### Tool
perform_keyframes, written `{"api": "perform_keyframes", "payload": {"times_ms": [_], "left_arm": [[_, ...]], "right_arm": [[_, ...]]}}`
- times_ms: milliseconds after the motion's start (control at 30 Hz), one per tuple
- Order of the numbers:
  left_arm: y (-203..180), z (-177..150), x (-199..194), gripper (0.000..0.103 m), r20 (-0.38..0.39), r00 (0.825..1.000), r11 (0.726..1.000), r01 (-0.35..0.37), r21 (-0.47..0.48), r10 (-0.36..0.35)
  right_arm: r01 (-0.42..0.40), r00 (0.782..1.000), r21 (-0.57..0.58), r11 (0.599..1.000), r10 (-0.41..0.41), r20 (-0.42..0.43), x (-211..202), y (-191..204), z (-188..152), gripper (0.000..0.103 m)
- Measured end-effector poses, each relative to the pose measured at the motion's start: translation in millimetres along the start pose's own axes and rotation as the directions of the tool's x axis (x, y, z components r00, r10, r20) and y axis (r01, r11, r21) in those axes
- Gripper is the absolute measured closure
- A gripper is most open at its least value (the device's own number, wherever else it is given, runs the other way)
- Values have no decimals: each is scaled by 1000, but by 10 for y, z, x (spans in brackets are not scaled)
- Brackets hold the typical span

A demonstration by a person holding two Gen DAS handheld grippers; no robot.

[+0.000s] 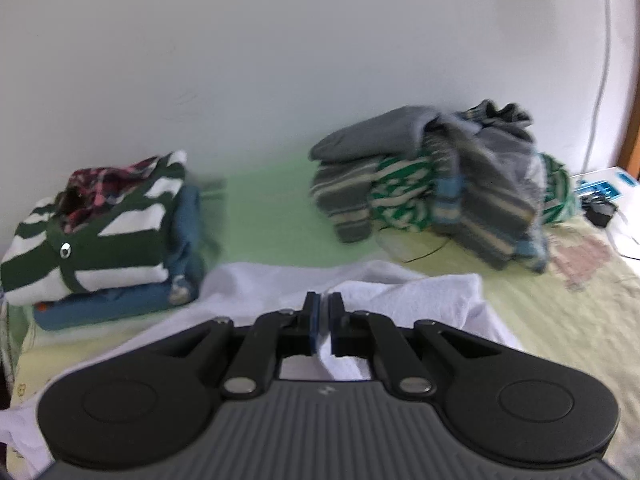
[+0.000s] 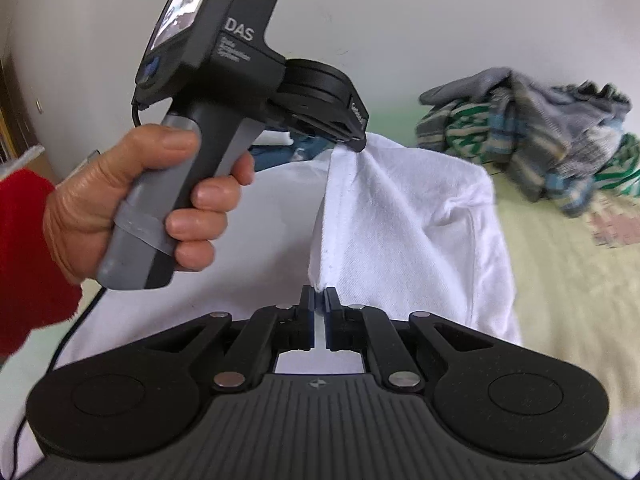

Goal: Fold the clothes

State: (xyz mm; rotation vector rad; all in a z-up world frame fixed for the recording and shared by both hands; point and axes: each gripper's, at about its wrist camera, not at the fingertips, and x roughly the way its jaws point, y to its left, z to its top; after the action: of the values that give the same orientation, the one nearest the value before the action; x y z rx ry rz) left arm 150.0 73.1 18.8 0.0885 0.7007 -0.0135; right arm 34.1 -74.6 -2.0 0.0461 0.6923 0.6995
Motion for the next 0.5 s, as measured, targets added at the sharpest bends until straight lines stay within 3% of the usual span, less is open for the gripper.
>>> {"api": "perform_keyframes", "payload": {"times_ms": [67, 200, 300, 500], "left_arm": [[72, -38, 97, 101, -42, 999, 1000, 3, -19, -4], [163, -90, 127, 101, -66, 997, 998, 36, -45, -39], [207, -73, 103, 101, -65, 996, 996, 62, -66, -66], [359, -107, 23, 101, -63, 996, 983, 44, -179, -56]], "right_arm": [[-12, 999, 12, 1000, 13, -44, 70, 23, -32, 93], [21, 1000, 5, 1000, -22, 21, -326, 39, -198, 77], [120, 992, 21, 993, -121, 36, -831, 78, -512, 70], [317, 947, 35, 948, -313, -76, -1456, 212, -1155, 65]]}}
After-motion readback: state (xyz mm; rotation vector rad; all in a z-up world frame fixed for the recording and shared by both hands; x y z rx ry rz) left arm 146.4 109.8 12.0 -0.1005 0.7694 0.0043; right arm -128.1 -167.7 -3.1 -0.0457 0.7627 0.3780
